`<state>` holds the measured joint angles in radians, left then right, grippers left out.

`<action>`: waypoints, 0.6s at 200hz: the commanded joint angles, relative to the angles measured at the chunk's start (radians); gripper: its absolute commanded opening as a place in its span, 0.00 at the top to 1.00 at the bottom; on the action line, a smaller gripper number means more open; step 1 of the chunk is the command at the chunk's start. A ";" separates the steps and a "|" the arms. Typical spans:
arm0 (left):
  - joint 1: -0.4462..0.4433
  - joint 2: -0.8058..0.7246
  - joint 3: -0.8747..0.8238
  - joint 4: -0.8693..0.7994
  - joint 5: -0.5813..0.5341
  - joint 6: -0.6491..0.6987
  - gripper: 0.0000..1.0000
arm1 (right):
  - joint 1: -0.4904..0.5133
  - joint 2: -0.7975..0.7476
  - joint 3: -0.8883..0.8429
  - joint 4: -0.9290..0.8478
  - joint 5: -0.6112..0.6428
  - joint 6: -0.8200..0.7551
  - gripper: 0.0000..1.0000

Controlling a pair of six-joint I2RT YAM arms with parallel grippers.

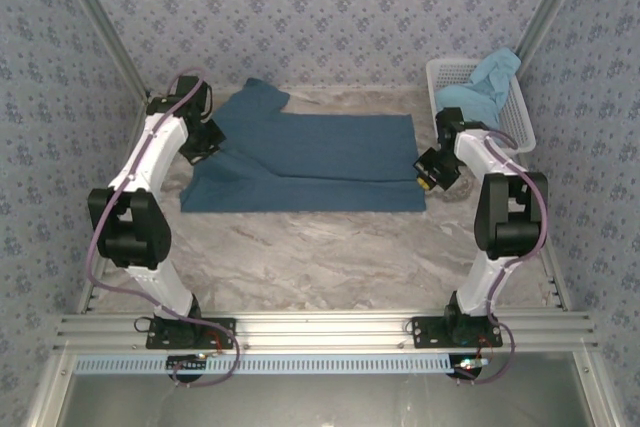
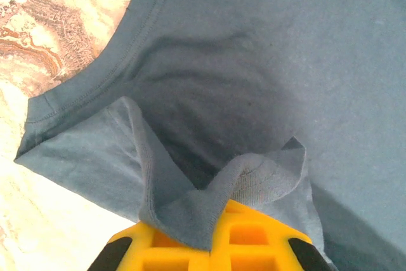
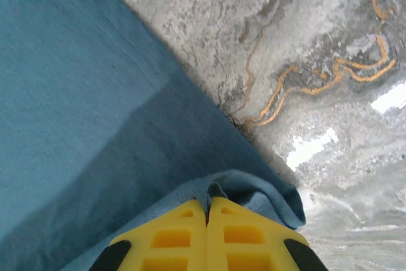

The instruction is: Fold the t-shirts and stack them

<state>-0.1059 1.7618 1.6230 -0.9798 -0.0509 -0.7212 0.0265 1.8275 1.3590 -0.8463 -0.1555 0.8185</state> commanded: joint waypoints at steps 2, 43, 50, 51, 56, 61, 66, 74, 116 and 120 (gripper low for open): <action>0.012 0.024 0.039 0.030 -0.031 0.023 1.00 | 0.003 0.036 0.044 -0.025 0.044 -0.022 1.00; 0.018 0.057 0.063 0.028 -0.046 0.026 1.00 | 0.003 0.079 0.083 -0.008 0.055 -0.039 1.00; 0.021 0.061 0.061 0.029 -0.047 0.023 1.00 | 0.005 0.086 0.091 -0.007 0.057 -0.039 1.00; 0.022 0.062 0.061 0.029 -0.047 0.023 1.00 | 0.005 0.088 0.092 -0.006 0.057 -0.039 1.00; 0.022 0.063 0.061 0.031 -0.046 0.022 1.00 | 0.008 0.093 0.097 -0.004 0.059 -0.039 1.00; 0.023 0.065 0.059 0.034 -0.047 0.021 1.00 | 0.009 0.097 0.103 -0.002 0.059 -0.041 1.00; 0.024 0.066 0.058 0.036 -0.047 0.020 1.00 | 0.011 0.104 0.108 -0.002 0.060 -0.042 1.00; 0.026 0.069 0.058 0.038 -0.049 0.019 1.00 | 0.013 0.114 0.118 -0.002 0.061 -0.044 1.00; 0.031 0.097 0.062 0.073 -0.041 0.025 1.00 | 0.022 0.156 0.162 -0.001 0.064 -0.048 1.00; 0.031 0.101 0.065 0.081 -0.034 0.027 1.00 | 0.022 0.160 0.166 0.000 0.065 -0.048 1.00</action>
<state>-0.0856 1.8378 1.6539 -0.9360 -0.0757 -0.7147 0.0532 1.9476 1.4776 -0.8722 -0.1303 0.7933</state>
